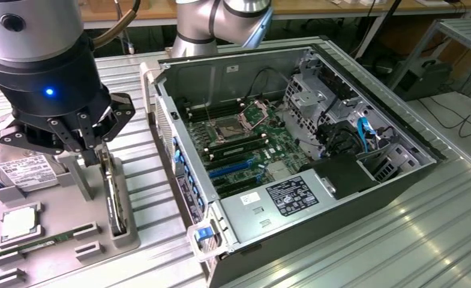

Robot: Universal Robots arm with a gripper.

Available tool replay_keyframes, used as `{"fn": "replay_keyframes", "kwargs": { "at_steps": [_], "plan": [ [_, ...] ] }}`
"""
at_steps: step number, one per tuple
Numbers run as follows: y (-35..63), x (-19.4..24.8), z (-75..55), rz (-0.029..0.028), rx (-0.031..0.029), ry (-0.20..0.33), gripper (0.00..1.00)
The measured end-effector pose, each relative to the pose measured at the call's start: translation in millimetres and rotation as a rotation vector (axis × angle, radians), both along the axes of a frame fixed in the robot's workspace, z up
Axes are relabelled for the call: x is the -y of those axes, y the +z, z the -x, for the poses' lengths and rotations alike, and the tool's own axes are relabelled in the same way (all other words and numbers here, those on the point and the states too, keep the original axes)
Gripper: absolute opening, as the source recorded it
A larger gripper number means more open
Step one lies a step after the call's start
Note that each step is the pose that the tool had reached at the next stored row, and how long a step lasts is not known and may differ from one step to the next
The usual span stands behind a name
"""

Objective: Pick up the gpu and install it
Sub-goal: 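Reach for the gpu, then pick up the gpu and move the gpu toward the slot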

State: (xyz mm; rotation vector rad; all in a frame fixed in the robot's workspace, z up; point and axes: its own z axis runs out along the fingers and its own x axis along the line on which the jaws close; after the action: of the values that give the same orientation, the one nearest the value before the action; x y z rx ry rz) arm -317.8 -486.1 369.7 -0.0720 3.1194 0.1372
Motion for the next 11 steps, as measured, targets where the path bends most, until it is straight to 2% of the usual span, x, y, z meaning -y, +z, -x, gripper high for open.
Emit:
{"fn": "replay_keyframes", "kwargs": {
  "at_steps": [11],
  "plan": [
    [0.1,0.0,0.0,0.0001,-0.0001,0.0,0.11]
  ]
}}
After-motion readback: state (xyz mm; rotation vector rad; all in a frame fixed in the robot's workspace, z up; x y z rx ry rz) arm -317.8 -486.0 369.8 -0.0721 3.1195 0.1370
